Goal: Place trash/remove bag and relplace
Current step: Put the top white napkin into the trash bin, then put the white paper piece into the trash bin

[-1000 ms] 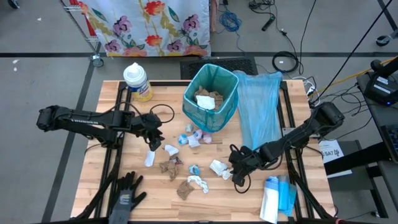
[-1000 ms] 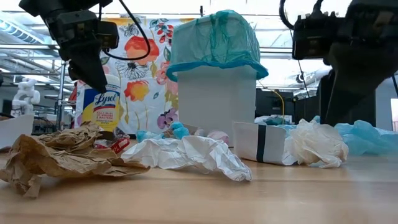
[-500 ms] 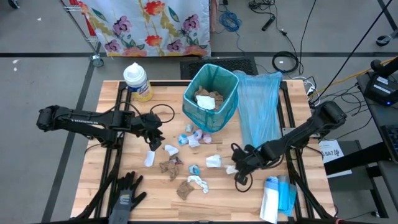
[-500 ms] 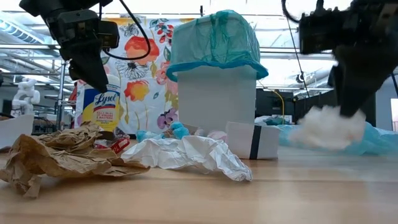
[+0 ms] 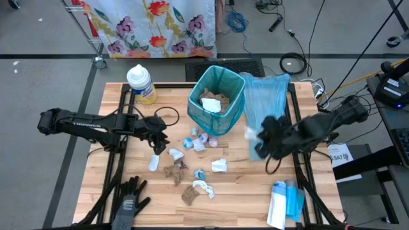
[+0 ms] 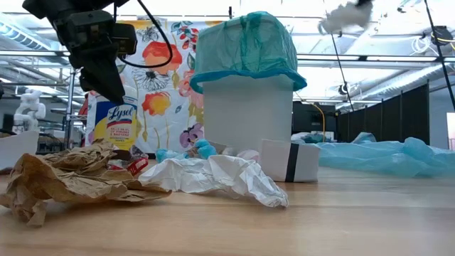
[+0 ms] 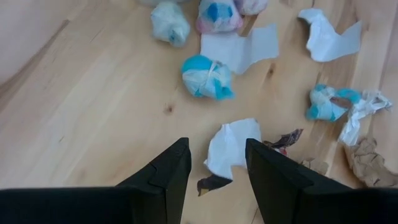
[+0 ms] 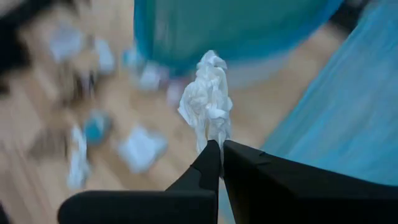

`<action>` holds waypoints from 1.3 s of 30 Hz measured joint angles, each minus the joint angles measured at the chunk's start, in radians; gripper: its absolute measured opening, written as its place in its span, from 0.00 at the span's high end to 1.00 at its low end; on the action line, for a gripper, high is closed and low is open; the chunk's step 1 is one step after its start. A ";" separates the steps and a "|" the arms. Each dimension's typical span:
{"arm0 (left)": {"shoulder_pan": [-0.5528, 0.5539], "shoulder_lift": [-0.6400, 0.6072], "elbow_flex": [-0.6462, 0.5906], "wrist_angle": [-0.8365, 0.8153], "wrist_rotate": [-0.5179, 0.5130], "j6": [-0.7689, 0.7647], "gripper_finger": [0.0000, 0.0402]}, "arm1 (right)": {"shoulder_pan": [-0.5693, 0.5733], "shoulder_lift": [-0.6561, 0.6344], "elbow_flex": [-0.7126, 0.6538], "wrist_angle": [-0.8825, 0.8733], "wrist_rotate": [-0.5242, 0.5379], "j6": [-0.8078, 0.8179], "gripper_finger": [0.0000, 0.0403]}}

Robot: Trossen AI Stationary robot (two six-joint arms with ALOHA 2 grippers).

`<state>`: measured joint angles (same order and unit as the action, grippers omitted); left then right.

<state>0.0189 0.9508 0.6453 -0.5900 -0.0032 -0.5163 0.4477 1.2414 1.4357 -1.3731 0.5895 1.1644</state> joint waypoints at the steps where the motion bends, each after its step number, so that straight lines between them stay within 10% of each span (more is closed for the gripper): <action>1: 0.000 0.000 0.000 0.010 0.000 0.000 0.61 | -0.016 -0.003 0.032 -0.009 0.037 -0.023 1.00; 7: 0.000 0.000 0.000 0.065 0.000 0.000 0.61 | -0.180 -0.006 0.111 0.175 0.139 -0.303 1.00; 16: 0.000 0.000 0.000 0.060 0.000 0.000 0.61 | -0.472 0.074 0.111 0.611 -0.064 -0.707 1.00; 39: 0.000 0.000 0.000 -0.005 0.007 -0.087 0.61 | -0.663 0.128 0.111 0.531 -0.335 -0.626 0.70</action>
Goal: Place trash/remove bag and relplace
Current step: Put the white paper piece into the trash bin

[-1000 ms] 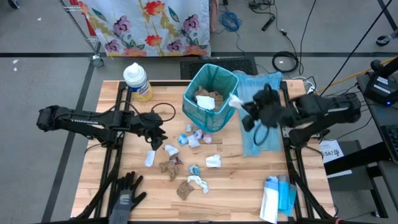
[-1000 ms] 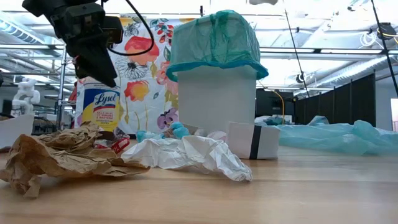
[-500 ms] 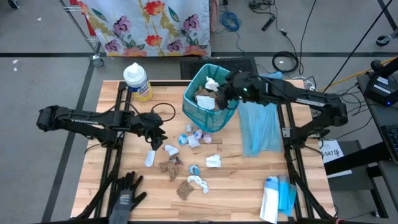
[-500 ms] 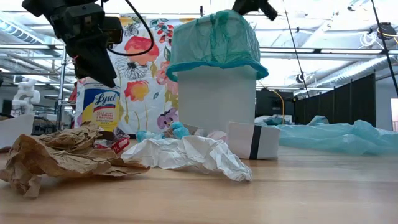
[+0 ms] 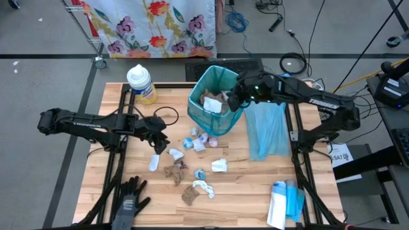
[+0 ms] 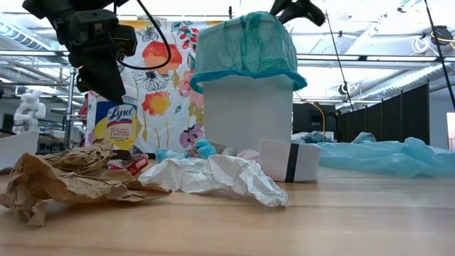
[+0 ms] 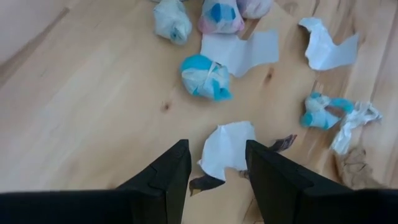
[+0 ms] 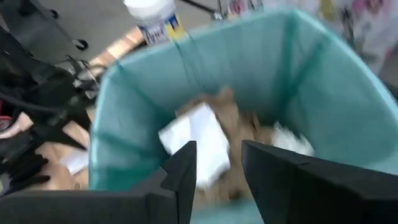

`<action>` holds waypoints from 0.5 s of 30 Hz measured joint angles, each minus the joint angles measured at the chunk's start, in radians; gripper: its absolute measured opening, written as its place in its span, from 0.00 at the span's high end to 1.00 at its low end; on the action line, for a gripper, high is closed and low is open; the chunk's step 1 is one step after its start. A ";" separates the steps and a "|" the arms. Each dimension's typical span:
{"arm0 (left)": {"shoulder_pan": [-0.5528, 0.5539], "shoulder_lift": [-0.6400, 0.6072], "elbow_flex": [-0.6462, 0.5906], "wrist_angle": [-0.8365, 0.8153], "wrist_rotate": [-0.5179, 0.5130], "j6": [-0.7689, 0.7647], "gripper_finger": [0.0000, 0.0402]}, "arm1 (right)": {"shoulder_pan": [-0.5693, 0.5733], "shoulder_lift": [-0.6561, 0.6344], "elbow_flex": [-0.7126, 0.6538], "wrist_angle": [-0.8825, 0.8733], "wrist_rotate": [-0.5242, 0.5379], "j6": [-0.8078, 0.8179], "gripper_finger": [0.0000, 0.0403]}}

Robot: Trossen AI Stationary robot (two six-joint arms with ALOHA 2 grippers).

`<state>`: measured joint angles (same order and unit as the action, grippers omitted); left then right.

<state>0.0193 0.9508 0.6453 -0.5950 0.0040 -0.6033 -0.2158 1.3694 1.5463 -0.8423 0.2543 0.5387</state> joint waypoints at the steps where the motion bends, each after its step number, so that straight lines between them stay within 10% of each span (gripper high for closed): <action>1: 0.000 0.000 0.000 -0.001 0.000 -0.016 0.61 | 0.009 -0.016 0.000 -0.042 0.001 0.021 0.70; 15: -0.084 0.000 0.000 -0.062 -0.046 -0.176 0.61 | 0.427 -0.101 -0.063 -0.468 0.277 0.413 0.74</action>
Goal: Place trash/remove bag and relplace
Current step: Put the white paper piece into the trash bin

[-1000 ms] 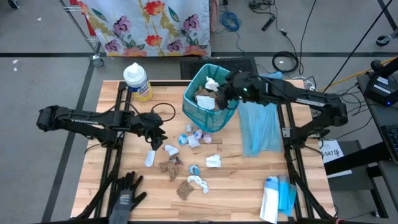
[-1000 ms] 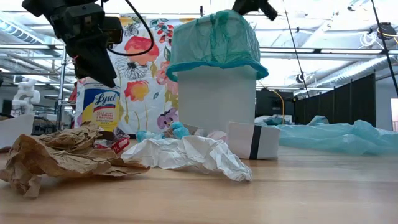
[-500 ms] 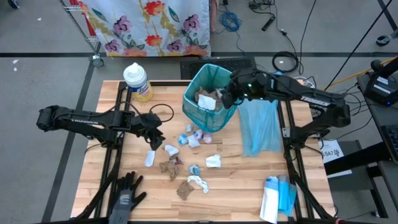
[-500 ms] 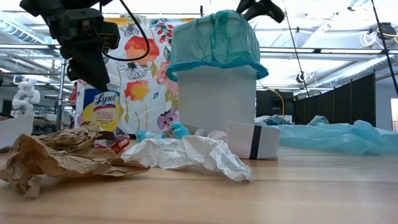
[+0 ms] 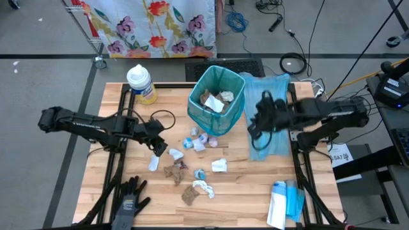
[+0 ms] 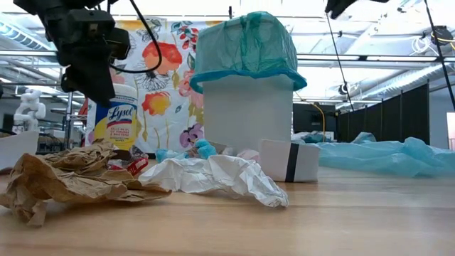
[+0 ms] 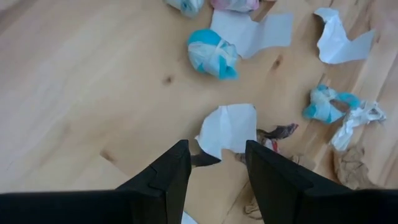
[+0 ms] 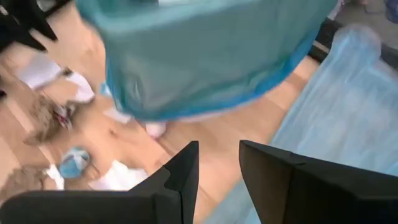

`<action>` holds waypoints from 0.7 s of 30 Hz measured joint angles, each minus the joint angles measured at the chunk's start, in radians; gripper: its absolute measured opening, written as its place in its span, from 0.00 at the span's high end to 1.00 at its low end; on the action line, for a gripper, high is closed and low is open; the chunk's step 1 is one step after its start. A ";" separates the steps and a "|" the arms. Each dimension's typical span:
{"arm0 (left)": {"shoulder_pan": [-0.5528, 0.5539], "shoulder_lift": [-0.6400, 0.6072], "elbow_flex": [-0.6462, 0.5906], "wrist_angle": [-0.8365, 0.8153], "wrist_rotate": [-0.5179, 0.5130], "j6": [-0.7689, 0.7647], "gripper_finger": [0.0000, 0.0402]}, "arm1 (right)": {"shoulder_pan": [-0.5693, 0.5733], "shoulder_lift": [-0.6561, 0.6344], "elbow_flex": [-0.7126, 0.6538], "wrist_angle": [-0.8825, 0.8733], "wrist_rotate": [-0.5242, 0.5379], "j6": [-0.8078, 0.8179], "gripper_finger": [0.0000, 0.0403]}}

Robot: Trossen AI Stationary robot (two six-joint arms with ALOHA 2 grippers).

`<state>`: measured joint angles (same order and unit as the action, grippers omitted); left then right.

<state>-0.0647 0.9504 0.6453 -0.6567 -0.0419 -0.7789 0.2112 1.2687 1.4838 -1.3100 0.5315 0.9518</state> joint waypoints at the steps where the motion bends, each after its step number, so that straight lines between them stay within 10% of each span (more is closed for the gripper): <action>1: -0.007 0.000 0.000 -0.002 -0.005 -0.016 0.61 | 0.030 -0.001 -0.031 0.003 0.013 0.034 0.74; 21: -0.392 -0.022 0.000 -0.097 -0.251 -0.718 0.61 | 0.181 -0.111 -0.815 0.958 -0.162 0.170 0.74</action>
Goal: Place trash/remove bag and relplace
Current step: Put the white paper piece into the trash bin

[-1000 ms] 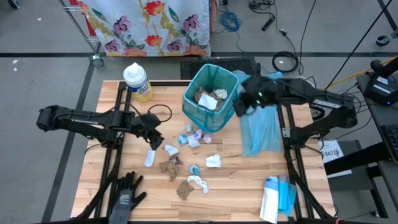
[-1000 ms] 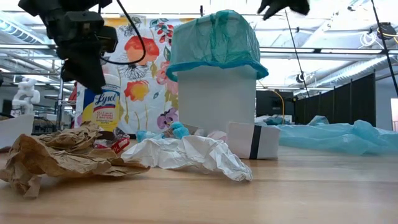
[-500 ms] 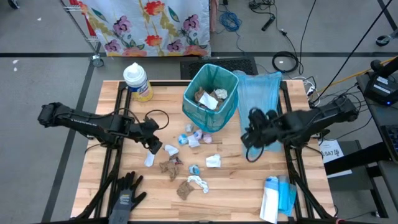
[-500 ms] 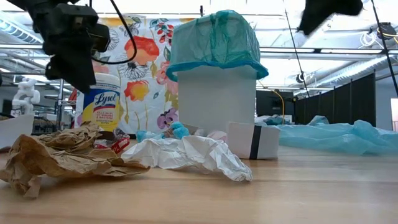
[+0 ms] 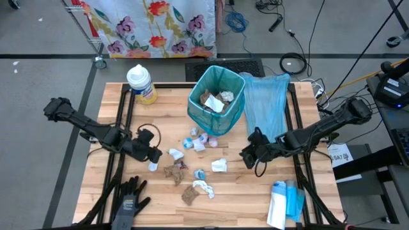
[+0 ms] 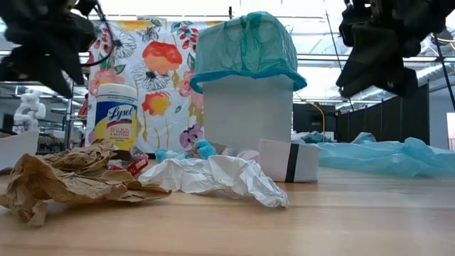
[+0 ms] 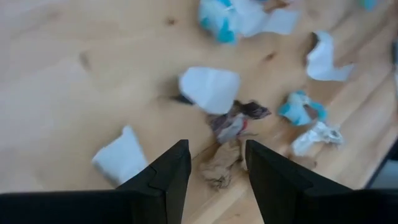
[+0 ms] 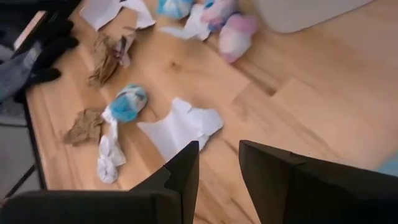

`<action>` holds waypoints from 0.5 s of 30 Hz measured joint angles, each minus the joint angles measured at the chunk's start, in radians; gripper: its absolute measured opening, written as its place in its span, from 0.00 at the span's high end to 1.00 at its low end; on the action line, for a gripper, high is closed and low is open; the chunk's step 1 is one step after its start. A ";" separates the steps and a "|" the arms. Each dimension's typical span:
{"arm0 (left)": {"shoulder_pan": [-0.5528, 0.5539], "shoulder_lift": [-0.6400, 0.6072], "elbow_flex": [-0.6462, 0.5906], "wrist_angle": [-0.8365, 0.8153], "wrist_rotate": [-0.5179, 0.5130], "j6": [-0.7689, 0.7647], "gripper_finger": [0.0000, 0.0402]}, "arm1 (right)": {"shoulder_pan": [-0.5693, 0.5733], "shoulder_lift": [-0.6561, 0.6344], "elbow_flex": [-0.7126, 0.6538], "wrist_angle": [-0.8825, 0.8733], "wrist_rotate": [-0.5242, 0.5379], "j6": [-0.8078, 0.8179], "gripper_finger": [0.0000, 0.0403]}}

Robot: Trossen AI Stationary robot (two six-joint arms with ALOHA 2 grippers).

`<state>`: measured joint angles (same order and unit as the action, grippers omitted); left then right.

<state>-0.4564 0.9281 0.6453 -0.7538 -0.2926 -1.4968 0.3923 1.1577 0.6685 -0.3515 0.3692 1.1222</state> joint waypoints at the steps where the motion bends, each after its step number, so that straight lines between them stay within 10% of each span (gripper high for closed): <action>1: -0.014 0.011 0.000 -0.013 -0.004 -0.046 0.61 | 0.004 0.003 -0.006 0.017 -0.008 -0.009 0.74; 15: -0.130 0.138 0.000 -0.068 0.008 -0.430 0.61 | 0.067 0.013 -0.011 0.039 -0.009 -0.113 0.74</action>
<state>-0.5865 1.0659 0.6453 -0.8215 -0.2848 -1.9265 0.4593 1.1705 0.6575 -0.3124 0.3599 1.0095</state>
